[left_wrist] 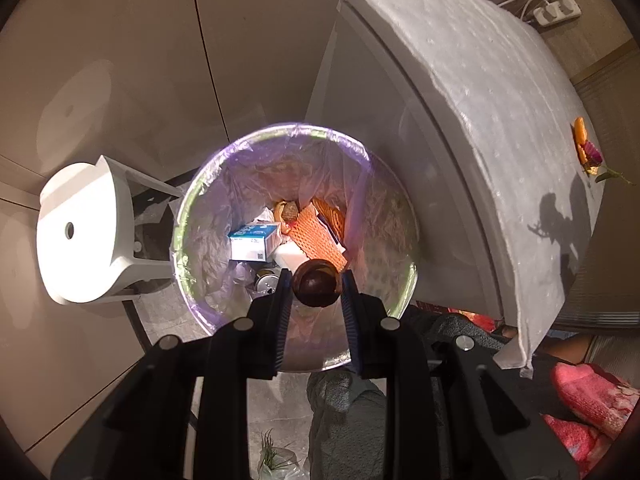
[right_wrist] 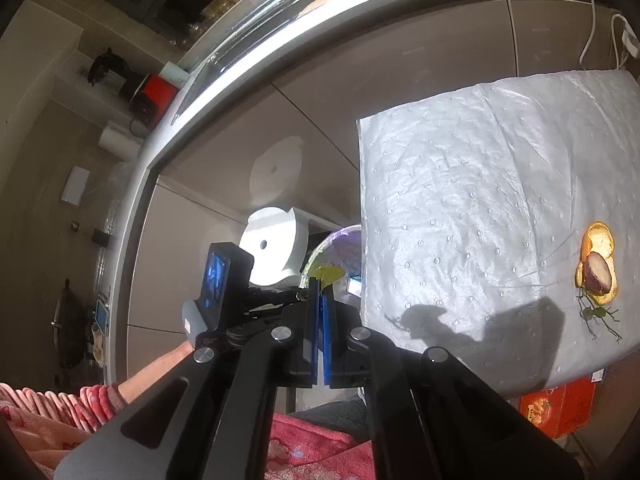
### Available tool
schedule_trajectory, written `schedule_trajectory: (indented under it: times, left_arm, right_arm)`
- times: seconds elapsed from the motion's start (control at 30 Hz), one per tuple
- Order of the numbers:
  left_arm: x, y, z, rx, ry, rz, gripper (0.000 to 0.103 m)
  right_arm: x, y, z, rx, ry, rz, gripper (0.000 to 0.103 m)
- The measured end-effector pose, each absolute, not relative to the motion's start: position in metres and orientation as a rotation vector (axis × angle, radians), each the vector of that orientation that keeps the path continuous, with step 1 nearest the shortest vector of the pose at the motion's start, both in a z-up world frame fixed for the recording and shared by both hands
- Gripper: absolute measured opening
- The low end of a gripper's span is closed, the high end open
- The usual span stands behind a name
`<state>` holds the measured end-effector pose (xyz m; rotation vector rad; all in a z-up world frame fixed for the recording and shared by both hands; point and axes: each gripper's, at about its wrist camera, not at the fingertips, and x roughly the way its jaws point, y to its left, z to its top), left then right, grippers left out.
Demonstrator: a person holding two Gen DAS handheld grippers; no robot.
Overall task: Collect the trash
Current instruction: 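Carry the nut over the bin with the left tool while the right tool carries the leafy peel, then drop the dark nut into the bin with the left tool while the right tool drops the green leaf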
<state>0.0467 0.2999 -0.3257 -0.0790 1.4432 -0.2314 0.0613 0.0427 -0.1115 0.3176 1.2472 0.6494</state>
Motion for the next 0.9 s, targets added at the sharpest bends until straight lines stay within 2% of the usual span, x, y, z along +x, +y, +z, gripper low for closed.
schedule_trajectory:
  times: [0.13,0.27,0.4,0.53,0.7,0.83,0.9]
  left_arm:
    - [0.048,0.297,-0.338,-0.062,1.472,-0.242,0.043]
    - [0.048,0.303,-0.332,-0.079,1.473,-0.246,0.044]
    - [0.041,0.312,-0.295,-0.085,1.416,-0.244,0.045]
    - [0.026,0.317,-0.232,-0.058,1.281,-0.216,0.066]
    - [0.010,0.323,-0.179,-0.049,1.198,-0.158,0.071]
    - [-0.001,0.328,-0.159,-0.023,1.182,-0.113,0.075]
    - [-0.005,0.332,-0.157,0.001,1.188,-0.088,0.076]
  right_arm:
    - [0.057,0.047,-0.114,0.309,1.262,0.643,0.002]
    - [0.056,0.056,-0.119,0.278,1.270,0.641,0.002]
    - [0.057,0.081,-0.132,0.185,1.284,0.677,0.002]
    - [0.058,0.124,-0.158,0.038,1.293,0.733,0.002]
    - [0.057,0.175,-0.198,-0.093,1.314,0.820,0.002]
    - [0.057,0.202,-0.223,-0.148,1.331,0.849,0.003]
    - [0.058,0.211,-0.234,-0.182,1.333,0.849,0.007]
